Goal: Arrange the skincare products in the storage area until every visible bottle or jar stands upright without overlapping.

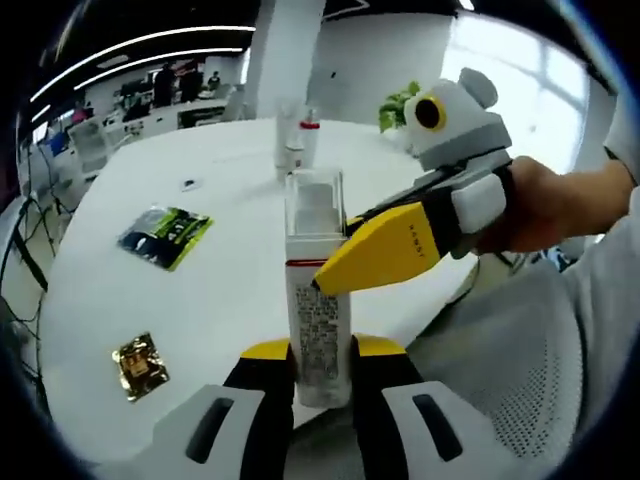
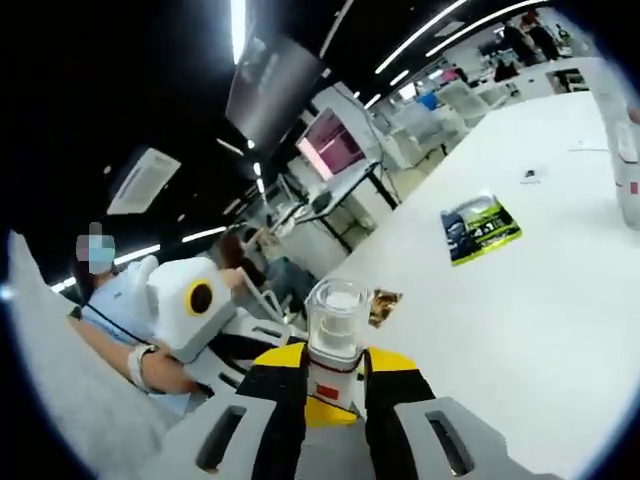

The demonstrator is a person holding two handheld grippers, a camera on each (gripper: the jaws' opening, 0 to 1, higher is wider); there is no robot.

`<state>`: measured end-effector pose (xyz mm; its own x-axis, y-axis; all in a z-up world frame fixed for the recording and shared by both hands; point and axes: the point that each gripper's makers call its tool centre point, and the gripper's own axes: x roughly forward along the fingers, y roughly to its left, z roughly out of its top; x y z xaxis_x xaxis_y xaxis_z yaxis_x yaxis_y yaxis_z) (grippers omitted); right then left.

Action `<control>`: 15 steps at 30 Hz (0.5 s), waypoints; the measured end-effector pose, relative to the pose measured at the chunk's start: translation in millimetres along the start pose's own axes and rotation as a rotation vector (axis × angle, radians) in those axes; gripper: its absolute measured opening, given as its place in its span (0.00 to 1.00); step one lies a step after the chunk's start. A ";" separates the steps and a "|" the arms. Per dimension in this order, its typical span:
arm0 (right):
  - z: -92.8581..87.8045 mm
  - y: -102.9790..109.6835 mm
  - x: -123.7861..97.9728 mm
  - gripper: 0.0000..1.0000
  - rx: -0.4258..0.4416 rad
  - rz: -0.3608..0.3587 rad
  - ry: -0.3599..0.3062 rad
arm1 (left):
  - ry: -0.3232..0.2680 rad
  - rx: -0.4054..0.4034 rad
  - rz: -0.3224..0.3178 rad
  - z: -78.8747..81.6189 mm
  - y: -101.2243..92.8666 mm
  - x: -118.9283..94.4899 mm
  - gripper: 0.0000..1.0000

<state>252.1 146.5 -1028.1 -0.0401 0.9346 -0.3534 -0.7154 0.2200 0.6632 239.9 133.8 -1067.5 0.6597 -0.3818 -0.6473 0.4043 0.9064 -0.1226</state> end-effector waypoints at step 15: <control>0.8 -4.7 -4.1 0.13 -0.072 -0.056 0.024 | -0.026 0.090 0.052 2.5 4.1 5.4 0.17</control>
<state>256.2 141.9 -1029.2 -0.0143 0.9142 -0.4050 -0.7652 0.2507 0.5930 246.7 135.1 -1069.7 0.6971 -0.3405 -0.6310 0.4238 0.9055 -0.0204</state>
